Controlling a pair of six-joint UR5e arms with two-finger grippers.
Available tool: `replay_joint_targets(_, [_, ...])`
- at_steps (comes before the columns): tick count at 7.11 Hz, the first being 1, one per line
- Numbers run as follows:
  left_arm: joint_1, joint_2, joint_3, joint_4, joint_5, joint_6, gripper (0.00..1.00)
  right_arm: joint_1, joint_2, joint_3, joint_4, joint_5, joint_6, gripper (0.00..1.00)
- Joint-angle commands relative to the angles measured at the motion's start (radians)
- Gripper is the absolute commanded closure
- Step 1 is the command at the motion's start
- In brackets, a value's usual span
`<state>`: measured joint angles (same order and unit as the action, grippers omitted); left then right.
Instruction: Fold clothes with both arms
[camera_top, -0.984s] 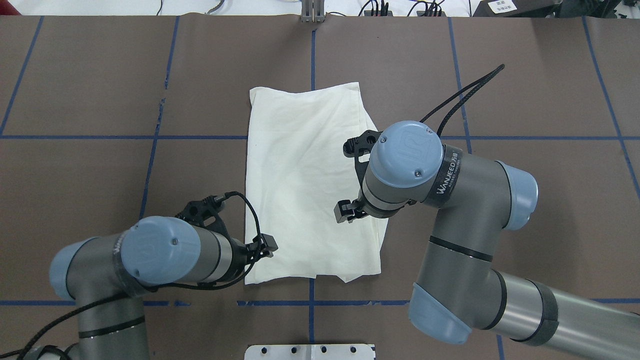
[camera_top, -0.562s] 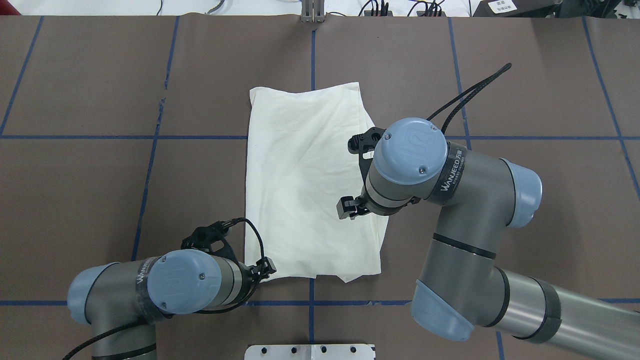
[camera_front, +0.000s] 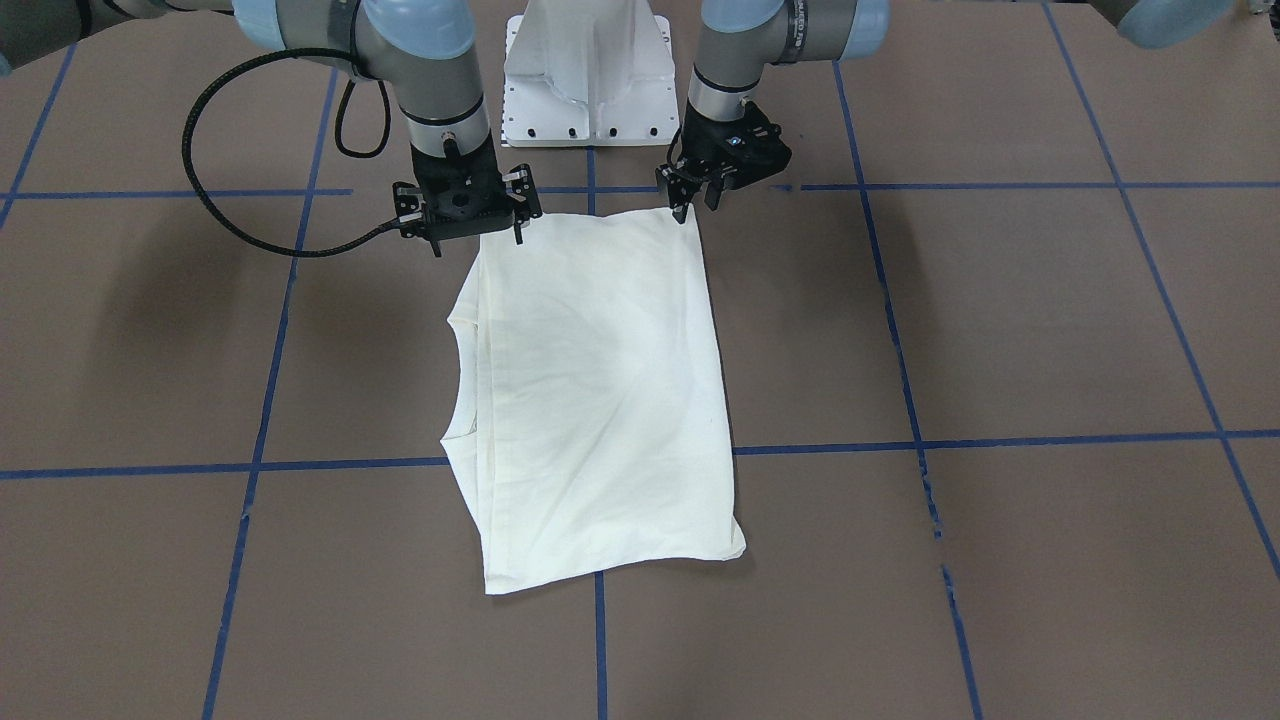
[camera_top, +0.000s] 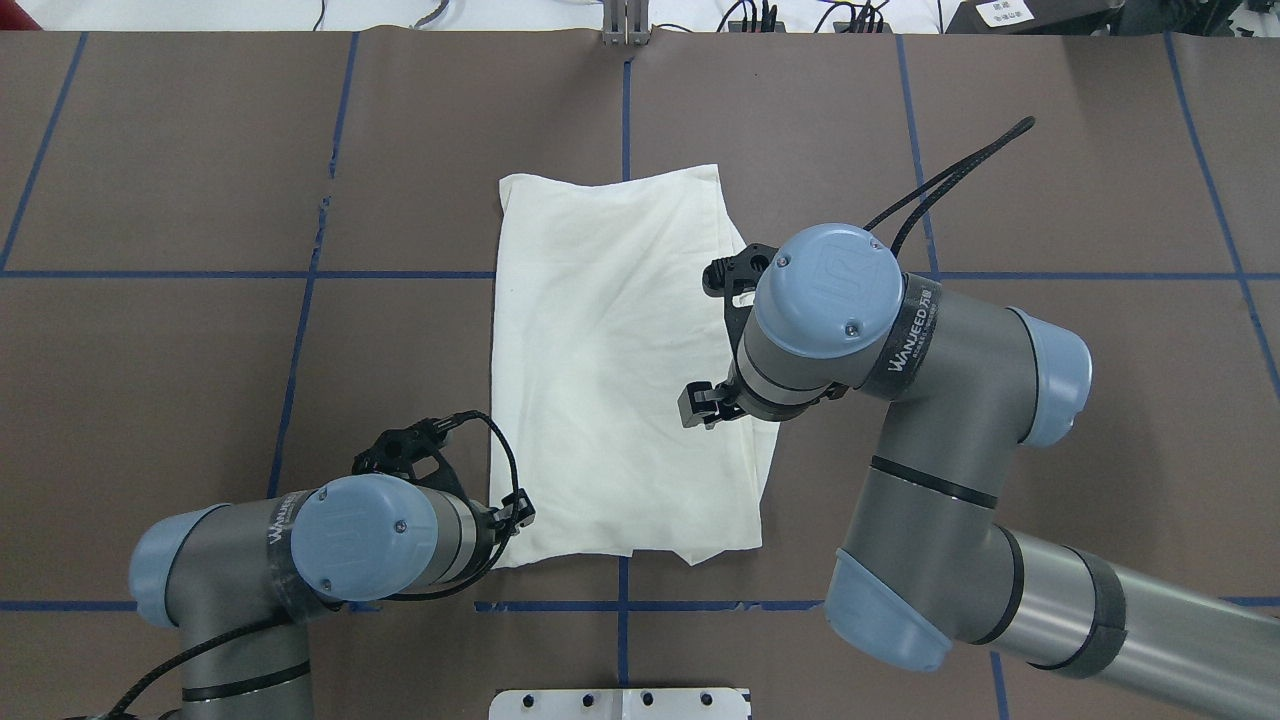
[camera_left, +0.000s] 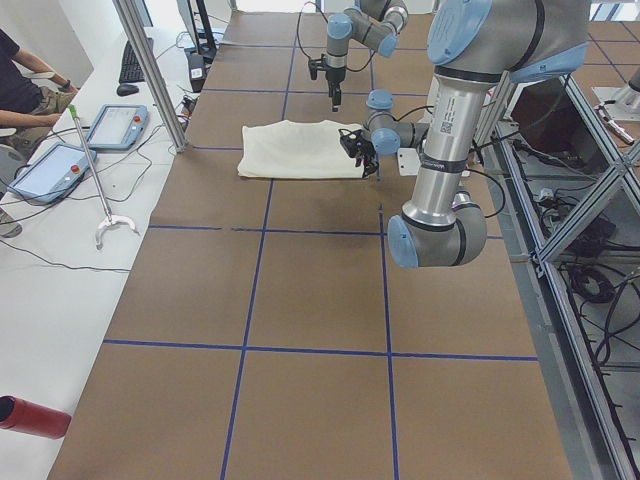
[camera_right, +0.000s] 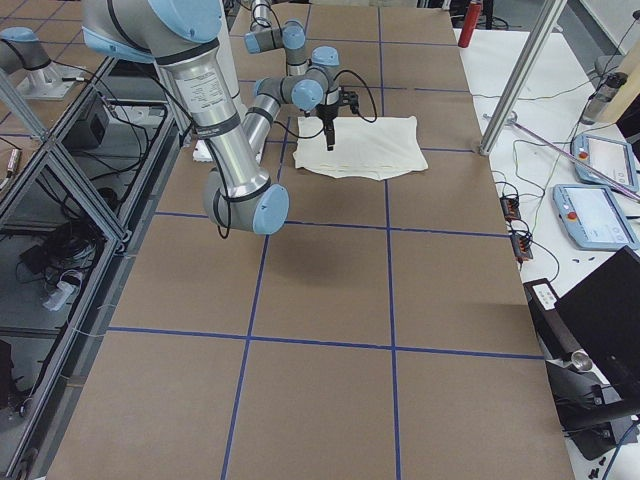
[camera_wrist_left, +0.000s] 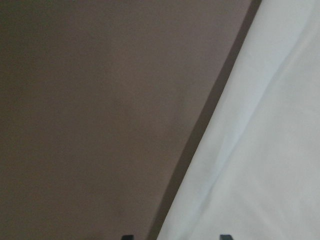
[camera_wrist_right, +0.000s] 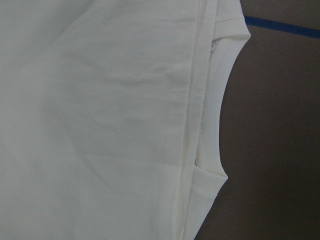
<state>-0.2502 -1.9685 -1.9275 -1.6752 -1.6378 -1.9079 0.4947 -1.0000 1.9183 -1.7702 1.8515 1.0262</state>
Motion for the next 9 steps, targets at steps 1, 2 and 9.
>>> replay_joint_targets(1, [0.002,-0.003,0.028,-0.001,-0.001,0.001,0.41,0.001,-0.006,-0.001,0.000,-0.002,0.000,0.00])
replay_joint_targets(2, [0.005,-0.003,0.030,-0.003,-0.002,0.003,0.42,0.001,-0.008,-0.001,0.000,0.000,0.002,0.00])
replay_joint_targets(9, [0.032,-0.012,0.030,0.000,-0.004,0.000,0.52,0.001,-0.006,0.005,0.000,0.000,0.005,0.00])
